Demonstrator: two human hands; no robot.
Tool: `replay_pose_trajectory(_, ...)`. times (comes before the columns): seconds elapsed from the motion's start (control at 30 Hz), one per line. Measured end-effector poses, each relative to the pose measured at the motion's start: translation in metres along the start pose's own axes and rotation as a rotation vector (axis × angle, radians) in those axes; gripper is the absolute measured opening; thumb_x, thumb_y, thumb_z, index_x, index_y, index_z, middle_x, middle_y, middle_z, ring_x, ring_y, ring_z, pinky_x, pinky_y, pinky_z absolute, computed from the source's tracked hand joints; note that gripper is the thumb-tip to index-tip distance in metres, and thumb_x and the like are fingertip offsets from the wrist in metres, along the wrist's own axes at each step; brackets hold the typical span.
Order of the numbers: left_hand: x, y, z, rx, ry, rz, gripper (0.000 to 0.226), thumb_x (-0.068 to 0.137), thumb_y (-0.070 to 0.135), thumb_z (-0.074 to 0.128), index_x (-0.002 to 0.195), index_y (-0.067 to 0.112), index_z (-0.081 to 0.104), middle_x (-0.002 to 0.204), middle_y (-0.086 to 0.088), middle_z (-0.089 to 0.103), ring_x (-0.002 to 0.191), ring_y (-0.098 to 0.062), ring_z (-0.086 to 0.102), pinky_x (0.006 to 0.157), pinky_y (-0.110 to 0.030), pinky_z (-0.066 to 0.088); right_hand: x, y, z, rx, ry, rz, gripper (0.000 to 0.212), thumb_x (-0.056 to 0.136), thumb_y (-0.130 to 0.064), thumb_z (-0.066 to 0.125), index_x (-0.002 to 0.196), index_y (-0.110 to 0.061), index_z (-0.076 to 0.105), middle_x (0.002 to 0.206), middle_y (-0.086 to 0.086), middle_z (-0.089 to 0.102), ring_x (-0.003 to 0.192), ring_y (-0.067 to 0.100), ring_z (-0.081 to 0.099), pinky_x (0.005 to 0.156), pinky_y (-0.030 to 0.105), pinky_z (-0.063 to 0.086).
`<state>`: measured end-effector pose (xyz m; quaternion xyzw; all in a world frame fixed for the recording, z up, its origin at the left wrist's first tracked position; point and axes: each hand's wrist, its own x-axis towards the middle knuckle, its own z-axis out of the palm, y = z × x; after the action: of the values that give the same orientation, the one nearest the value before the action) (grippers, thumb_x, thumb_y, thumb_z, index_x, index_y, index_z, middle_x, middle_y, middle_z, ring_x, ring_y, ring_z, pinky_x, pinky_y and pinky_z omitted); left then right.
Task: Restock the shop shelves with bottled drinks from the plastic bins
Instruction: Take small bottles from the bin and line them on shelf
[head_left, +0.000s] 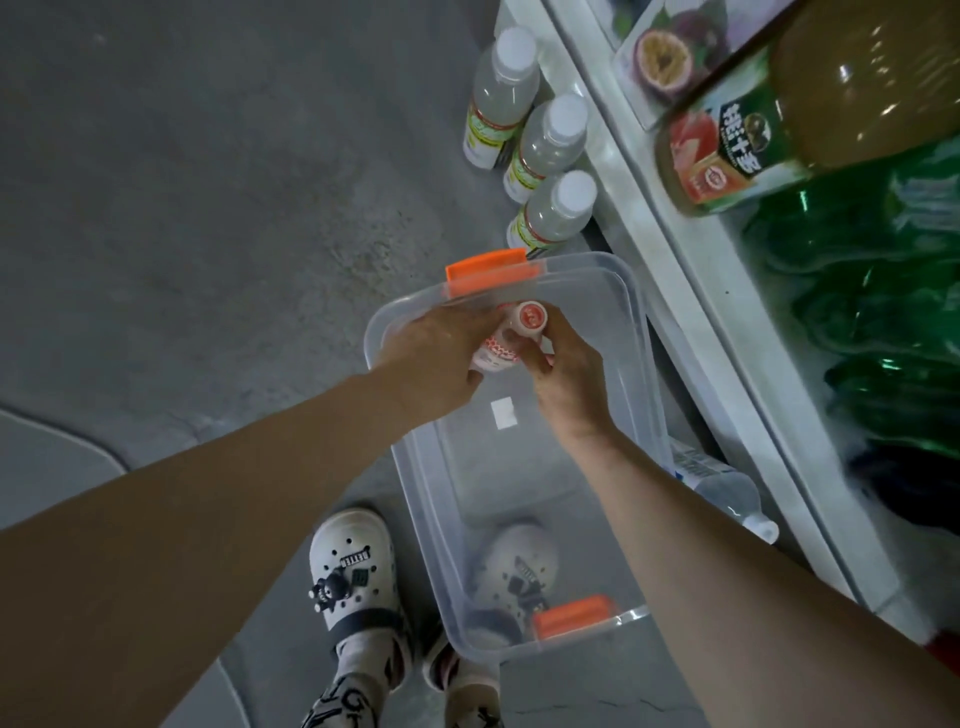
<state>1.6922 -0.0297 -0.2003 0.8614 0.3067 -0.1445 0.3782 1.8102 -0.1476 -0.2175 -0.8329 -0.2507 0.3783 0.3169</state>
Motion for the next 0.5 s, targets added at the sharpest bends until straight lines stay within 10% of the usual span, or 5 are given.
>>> replay_pose_trajectory(0.13, -0.012, 0.017, -0.011, 0.034, -0.054, 0.083, 0.057, 0.092, 0.02, 0.062, 0.146, 0.026, 0.044, 0.148, 0.004, 0.048, 0.141, -0.019, 0.037, 0.113, -0.028, 0.023, -0.022, -0.014, -0.02, 0.006, -0.051, 0.058, 0.024, 0.098, -0.029, 0.063, 0.119, -0.017, 0.062, 0.101, -0.01, 0.065, 0.094, 0.013, 0.063, 0.079, 0.024, 0.045)
replay_pose_trajectory(0.37, -0.079, 0.063, -0.028, -0.293, -0.155, -0.088, 0.088, 0.084, 0.021, 0.075, 0.153, 0.038, 0.024, 0.146, 0.003, 0.05, 0.132, -0.021, 0.049, 0.105, -0.032, 0.039, -0.069, -0.064, -0.078, 0.049, -0.204, 0.2, 0.033, 0.102, -0.04, 0.05, 0.128, -0.02, 0.057, 0.111, -0.004, 0.066, 0.093, 0.01, 0.063, 0.074, 0.014, 0.047)
replay_pose_trajectory(0.5, -0.122, 0.09, -0.035, -0.345, -0.205, -0.171, 0.107, 0.081, 0.018, 0.079, 0.152, 0.044, 0.003, 0.15, 0.0, 0.043, 0.13, -0.024, 0.051, 0.106, -0.039, 0.044, -0.1, -0.092, -0.106, 0.147, -0.285, 0.253, 0.039, 0.09, -0.066, 0.05, 0.116, -0.038, 0.058, 0.111, -0.003, 0.068, 0.103, 0.016, 0.067, 0.092, 0.043, 0.055)
